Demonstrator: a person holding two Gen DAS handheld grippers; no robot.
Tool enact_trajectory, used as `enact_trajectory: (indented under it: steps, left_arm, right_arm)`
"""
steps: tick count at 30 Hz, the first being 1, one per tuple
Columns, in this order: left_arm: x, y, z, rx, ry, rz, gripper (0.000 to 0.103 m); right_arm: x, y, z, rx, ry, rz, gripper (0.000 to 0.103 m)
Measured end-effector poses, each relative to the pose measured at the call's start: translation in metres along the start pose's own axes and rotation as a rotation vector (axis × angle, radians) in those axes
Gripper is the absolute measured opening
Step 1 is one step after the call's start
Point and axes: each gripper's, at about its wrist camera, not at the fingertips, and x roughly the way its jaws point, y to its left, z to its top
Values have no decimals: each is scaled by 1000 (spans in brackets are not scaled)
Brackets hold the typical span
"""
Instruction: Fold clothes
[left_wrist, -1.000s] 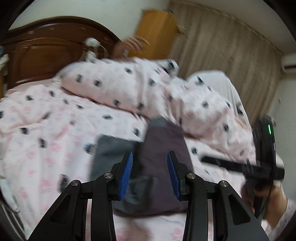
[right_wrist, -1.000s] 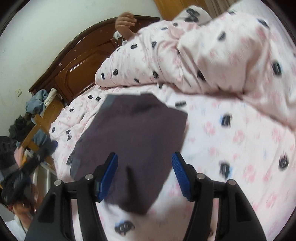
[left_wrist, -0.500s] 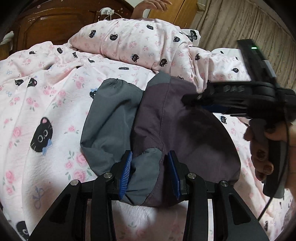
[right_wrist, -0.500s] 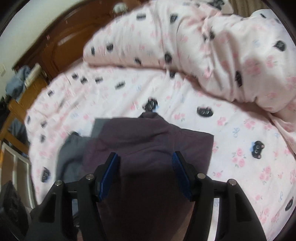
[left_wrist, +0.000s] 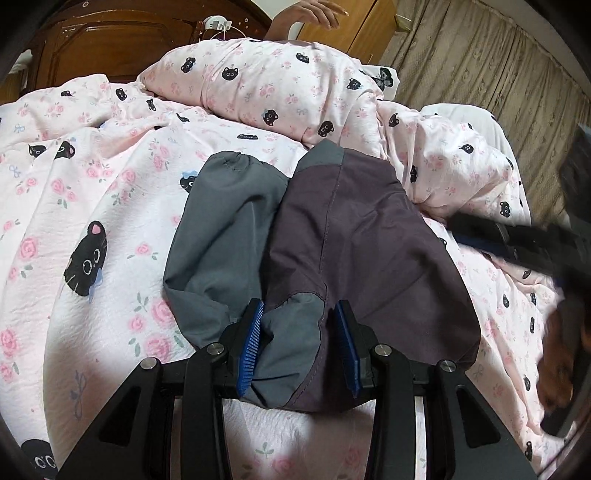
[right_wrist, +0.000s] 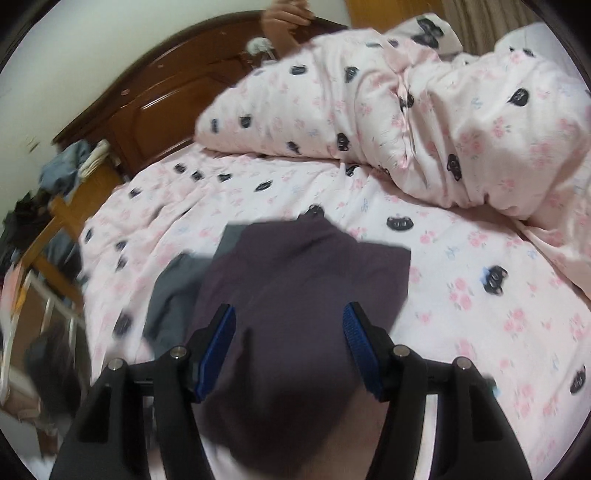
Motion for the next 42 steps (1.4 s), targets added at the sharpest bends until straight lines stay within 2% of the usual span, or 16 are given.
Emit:
enact_trajectory:
  steps: [4,6,8,10,14,16,18,20,21,23,28,29,31,37,42]
  left_arm:
    - [1,-1,1,7,5,4,34]
    - [2,-2,1,14,10,10,34]
    - [2,-4,1,23,10,17,35]
    - [2,-4,1,27,8,17,35]
    - [-7,-5,5,29,0,0,38]
    - [-15,-11,10,43,12,19,42]
    - [-29,-18,14,48,3,40,48]
    - [-50,-26,17,63,-36,51,64]
    - [-61,-31,18,70,-55,57,66]
    - [-85,-39,21,85,-95,64,71]
    - [-133,-49,20,112,-126,129,74]
    - [-143,-51,19,119,-131,140,81]
    - [-162,-54,13,137,-132,178,88]
    - [-198,-65,-7,175,-107,217,88]
    - [-216,-79,-17,217,-123,241,88]
  right_arm:
    - [15,6,-29,-75,117,-53,62]
    - [26,0,-36,-52,157,-67,64]
    - [28,-8,-36,8,163,-46,67]
    - [17,-10,-35,42,133,-33,67]
    - [-18,0,-39,8,58,-73,69]
    - [-38,4,-44,12,28,-74,73]
    - [-57,10,-49,18,-3,-75,83]
    - [-74,18,-55,22,-27,-85,91]
    - [-81,22,-57,24,-36,-90,94]
    - [-97,29,-62,28,-55,-99,95]
    - [-134,51,-73,41,-107,-129,101]
    - [-141,55,-75,48,-121,-132,102]
    - [-158,63,-80,61,-158,-147,102]
    - [-192,83,-92,60,-194,-202,102]
    - [-211,93,-101,77,-226,-216,102]
